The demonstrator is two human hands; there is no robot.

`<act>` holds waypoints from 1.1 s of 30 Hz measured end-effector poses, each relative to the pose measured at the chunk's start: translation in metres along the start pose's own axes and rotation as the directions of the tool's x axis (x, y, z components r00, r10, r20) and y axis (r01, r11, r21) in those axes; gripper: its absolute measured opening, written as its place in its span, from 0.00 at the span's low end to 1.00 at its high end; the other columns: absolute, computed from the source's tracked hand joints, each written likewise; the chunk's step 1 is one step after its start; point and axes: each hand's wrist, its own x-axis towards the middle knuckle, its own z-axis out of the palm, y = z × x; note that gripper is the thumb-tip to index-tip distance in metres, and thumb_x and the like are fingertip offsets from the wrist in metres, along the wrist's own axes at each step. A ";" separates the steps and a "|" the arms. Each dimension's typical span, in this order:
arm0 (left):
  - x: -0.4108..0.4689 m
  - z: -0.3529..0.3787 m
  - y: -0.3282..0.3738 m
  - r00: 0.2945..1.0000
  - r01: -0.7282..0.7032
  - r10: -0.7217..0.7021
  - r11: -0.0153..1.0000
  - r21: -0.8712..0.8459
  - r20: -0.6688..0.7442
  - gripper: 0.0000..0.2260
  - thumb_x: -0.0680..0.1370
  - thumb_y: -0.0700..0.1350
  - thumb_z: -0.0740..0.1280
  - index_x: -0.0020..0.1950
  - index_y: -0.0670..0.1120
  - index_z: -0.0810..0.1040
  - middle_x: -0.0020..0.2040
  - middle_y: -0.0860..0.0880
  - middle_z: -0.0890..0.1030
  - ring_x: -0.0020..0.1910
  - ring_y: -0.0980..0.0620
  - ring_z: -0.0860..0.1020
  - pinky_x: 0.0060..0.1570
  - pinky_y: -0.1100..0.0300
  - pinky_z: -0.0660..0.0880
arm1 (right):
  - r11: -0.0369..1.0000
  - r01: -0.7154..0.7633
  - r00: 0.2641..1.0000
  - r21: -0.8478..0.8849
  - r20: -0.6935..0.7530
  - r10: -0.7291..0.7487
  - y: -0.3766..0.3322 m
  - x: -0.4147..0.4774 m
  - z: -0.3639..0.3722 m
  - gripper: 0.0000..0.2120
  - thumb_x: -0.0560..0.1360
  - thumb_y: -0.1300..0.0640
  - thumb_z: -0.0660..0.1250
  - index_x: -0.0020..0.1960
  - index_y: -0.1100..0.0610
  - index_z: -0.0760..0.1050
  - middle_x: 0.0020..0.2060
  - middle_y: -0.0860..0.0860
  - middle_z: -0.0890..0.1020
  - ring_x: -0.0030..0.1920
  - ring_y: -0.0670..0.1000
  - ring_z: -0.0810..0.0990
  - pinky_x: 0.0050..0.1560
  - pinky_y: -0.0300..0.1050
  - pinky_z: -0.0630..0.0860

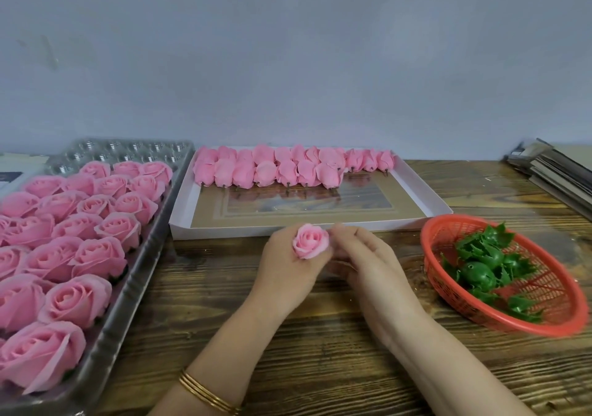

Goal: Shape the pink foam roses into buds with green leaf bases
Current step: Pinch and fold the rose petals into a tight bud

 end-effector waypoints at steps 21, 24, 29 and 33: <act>0.005 -0.003 0.004 0.979 0.178 -0.202 0.869 -0.461 -0.002 0.08 0.75 0.38 0.71 0.37 0.44 0.78 0.34 0.47 0.79 0.37 0.49 0.79 0.41 0.56 0.80 | 0.941 0.269 0.962 -0.205 0.105 -0.252 0.016 0.006 0.021 0.12 0.67 0.73 0.74 0.49 0.67 0.80 0.37 0.54 0.81 0.38 0.47 0.78 0.42 0.36 0.76; 0.006 -0.008 0.004 0.979 0.199 -0.196 0.866 -0.458 0.054 0.08 0.75 0.41 0.72 0.43 0.36 0.79 0.38 0.42 0.78 0.41 0.45 0.79 0.45 0.53 0.79 | 0.965 0.217 0.968 -0.147 0.163 -0.193 0.015 0.005 0.018 0.09 0.70 0.72 0.72 0.47 0.62 0.82 0.34 0.50 0.82 0.38 0.45 0.78 0.43 0.34 0.76; 0.003 -0.008 0.008 0.970 0.240 -0.224 0.851 -0.468 0.089 0.16 0.73 0.45 0.73 0.51 0.32 0.79 0.41 0.39 0.77 0.37 0.48 0.78 0.35 0.59 0.76 | 0.999 0.022 0.973 0.027 0.230 -0.027 0.012 0.004 0.017 0.09 0.70 0.71 0.70 0.50 0.65 0.82 0.40 0.56 0.83 0.42 0.49 0.80 0.48 0.39 0.76; 0.002 -0.001 0.010 0.962 0.253 -0.272 0.835 -0.489 0.032 0.05 0.76 0.40 0.70 0.44 0.39 0.77 0.40 0.39 0.76 0.40 0.45 0.76 0.41 0.58 0.77 | 0.941 0.241 0.965 -0.236 0.163 -0.207 0.011 0.000 0.021 0.16 0.65 0.74 0.74 0.46 0.57 0.79 0.33 0.46 0.82 0.35 0.43 0.79 0.40 0.33 0.76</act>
